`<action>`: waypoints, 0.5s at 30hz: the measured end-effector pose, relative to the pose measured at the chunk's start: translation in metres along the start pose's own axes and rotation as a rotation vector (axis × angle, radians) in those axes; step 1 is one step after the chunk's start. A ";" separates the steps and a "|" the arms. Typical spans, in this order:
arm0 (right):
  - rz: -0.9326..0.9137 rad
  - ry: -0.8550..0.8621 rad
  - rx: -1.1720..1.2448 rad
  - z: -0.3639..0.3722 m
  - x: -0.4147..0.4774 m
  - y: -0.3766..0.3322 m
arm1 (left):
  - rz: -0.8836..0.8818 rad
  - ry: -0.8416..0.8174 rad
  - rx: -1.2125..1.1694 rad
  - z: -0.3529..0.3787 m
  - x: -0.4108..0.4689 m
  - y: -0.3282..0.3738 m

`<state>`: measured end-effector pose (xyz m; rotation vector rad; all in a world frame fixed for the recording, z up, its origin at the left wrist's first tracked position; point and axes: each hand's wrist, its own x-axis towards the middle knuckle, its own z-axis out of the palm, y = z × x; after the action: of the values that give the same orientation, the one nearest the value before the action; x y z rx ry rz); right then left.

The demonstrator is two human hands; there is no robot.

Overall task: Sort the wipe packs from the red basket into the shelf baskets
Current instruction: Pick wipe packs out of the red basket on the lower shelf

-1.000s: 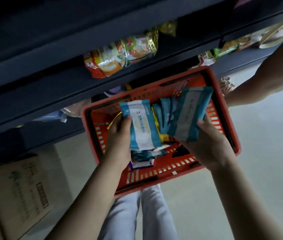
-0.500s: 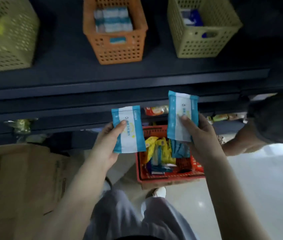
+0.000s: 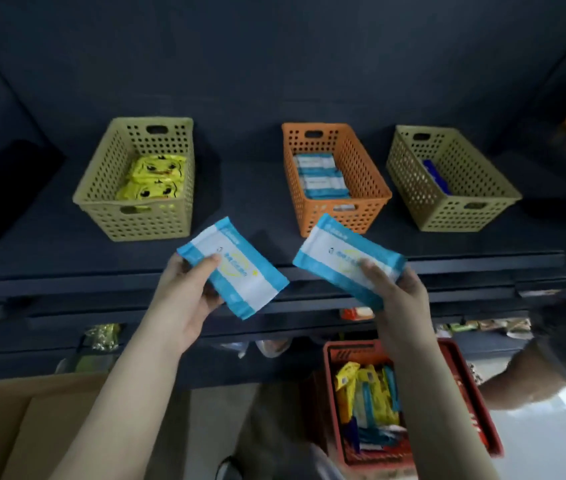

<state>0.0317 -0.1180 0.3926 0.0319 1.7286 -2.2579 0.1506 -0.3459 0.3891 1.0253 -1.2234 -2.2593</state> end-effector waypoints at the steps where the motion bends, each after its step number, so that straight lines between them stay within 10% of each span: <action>1: -0.039 -0.002 0.001 0.005 0.006 -0.007 | 0.016 -0.010 -0.032 0.000 0.005 0.009; 15: -0.318 0.060 -0.627 0.052 0.187 -0.063 | 0.075 0.147 -0.114 0.082 0.134 0.053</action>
<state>-0.1540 -0.1932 0.4301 -0.3315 2.5437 -1.8036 -0.0003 -0.4116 0.4056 1.0631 -1.0426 -2.1291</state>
